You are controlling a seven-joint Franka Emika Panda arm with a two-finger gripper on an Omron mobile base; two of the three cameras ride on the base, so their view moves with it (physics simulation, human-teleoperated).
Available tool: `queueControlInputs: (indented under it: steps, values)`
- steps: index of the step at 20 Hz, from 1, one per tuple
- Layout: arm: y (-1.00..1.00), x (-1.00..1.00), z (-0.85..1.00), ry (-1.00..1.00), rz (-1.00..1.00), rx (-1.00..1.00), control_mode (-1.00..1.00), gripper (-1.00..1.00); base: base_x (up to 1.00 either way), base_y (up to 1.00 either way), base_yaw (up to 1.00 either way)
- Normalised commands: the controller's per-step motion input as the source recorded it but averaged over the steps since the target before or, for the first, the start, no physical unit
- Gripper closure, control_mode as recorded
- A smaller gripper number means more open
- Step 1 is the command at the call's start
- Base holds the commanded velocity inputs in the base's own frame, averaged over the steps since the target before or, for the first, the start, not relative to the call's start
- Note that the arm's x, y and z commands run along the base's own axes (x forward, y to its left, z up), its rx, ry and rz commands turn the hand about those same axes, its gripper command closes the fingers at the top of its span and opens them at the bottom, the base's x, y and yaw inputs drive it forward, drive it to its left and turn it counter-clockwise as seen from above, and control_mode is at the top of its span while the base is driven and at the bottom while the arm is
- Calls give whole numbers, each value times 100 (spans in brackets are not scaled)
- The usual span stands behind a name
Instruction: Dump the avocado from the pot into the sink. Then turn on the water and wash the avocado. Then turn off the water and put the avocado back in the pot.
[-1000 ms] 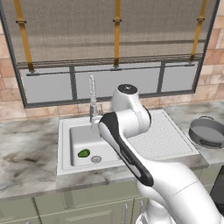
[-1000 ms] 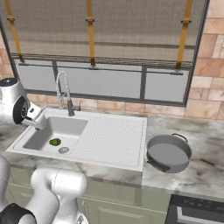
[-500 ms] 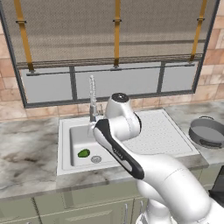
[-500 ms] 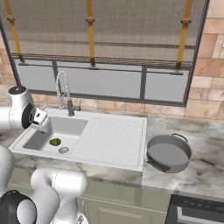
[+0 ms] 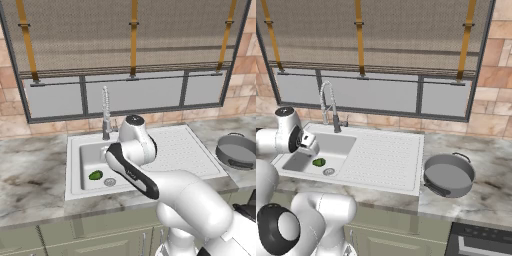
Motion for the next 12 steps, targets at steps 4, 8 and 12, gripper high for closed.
queueControlInputs:
  steps: [4, 8, 12]
  values:
    - [1, 4, -17, 0, 10, 0, -100, -100, 0, 0, 0]
    - [0, 13, -13, 0, 14, -3, -100, -100, 0, 0, 0]
    - [4, 19, -14, 0, 16, -7, -100, -100, 0, 0, 0]
